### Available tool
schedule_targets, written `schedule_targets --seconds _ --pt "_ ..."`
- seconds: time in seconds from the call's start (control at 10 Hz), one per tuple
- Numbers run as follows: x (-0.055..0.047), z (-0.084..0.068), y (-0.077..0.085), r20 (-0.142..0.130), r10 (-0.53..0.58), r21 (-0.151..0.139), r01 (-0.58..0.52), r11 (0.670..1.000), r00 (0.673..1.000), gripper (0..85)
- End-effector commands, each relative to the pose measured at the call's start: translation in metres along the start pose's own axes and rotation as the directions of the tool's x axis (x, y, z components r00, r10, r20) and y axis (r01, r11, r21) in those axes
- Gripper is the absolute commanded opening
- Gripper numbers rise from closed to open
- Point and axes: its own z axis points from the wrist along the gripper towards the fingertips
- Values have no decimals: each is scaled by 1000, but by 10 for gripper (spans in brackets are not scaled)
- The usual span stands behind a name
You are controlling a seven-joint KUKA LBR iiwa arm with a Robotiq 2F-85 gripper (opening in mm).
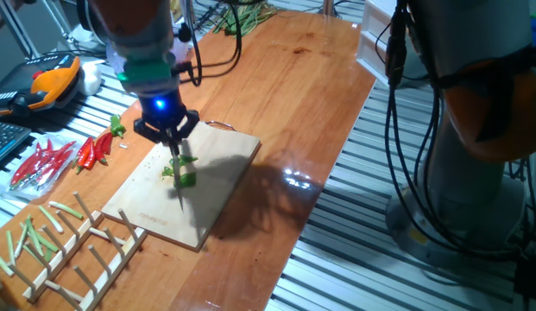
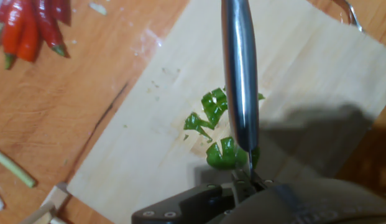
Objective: Chop the chili peppers
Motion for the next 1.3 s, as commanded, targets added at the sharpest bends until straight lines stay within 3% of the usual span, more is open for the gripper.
schedule_targets --seconds 0.0,0.3,0.7,0.8,1.0,1.2 --pt "3 6 -1 1 2 -10 -2 1000 1000 0" --pt "7 20 6 37 12 -29 -10 1000 999 0" --pt "2 35 9 53 7 -47 -5 999 999 0" --pt "5 38 9 55 6 -52 -3 999 998 0" --pt "14 46 6 95 -2 -45 7 999 995 0" --pt "16 54 5 110 -7 -54 13 998 994 0"
